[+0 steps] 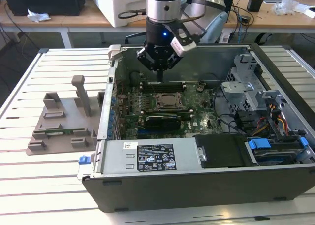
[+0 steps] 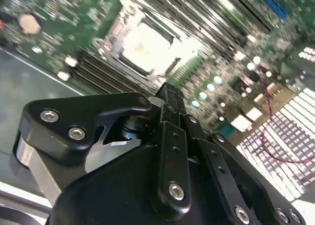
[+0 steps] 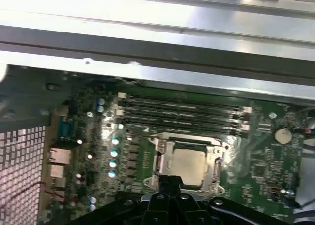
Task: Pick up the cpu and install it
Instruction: 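Install the first cpu locking lever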
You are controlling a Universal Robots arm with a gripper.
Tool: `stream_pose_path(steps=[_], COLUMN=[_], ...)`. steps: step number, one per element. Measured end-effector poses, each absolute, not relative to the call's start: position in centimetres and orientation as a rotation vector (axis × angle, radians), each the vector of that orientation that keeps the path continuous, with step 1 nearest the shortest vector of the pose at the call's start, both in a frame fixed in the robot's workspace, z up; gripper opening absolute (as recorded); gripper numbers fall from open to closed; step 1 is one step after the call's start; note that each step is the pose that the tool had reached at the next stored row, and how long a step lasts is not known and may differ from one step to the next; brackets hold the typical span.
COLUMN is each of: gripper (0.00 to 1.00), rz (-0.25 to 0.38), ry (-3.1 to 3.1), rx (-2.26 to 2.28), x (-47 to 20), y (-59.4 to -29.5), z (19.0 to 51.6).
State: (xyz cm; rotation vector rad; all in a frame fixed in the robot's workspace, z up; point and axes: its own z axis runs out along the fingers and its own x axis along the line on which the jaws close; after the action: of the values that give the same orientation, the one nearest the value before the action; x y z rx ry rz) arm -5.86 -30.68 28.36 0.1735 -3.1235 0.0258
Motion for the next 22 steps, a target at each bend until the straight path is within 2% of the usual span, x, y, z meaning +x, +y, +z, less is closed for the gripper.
stream_pose_path(steps=[8, 22], gripper=[0.11, 0.11], rz=[0.004, 0.004], ry=[-3.124, -3.124], rx=[0.173, 0.174], x=[-9.8, -8.6], y=[-28.3, -28.1], z=[27.6, 26.5])
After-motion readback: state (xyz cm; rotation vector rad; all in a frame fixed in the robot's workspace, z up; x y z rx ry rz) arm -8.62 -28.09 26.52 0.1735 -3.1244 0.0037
